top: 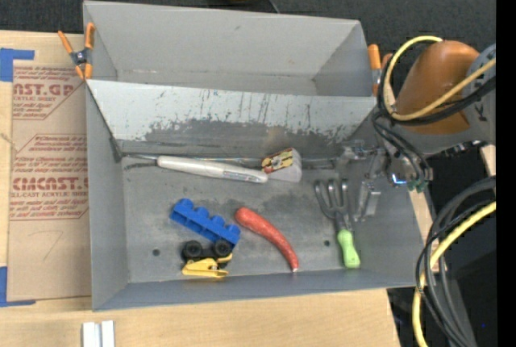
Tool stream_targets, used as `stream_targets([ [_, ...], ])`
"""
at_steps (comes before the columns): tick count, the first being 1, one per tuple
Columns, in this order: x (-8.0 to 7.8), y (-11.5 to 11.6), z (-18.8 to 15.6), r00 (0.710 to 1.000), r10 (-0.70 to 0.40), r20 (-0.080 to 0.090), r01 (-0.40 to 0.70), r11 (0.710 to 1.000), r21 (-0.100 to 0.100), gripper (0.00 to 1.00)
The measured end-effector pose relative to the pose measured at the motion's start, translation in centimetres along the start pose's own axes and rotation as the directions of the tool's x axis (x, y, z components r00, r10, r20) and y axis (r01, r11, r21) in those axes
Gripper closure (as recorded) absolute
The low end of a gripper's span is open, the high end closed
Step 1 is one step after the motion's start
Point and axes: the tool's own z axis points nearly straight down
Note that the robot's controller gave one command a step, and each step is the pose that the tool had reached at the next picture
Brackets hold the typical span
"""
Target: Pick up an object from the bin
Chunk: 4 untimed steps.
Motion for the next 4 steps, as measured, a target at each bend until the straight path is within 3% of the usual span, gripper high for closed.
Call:
stream_targets([
  [1, -0.2, 0.1, -0.5, 1.0, -0.001, 0.008, 0.001, 1.0, 0.001, 0.0],
  [2, 2.6, -0.4, 5.9, 0.951, 0.31, 0.005, -0.31, 0.951, -0.001, 0.0],
  [3, 5.4, -0.5, 0.8, 0.979, 0.204, 0.011, -0.204, 0.979, 0.0, 0.0],
  [4, 5.9, -0.2, 3.0, 0.831, 0.557, 0.001, -0.557, 0.831, -0.001, 0.0],
])
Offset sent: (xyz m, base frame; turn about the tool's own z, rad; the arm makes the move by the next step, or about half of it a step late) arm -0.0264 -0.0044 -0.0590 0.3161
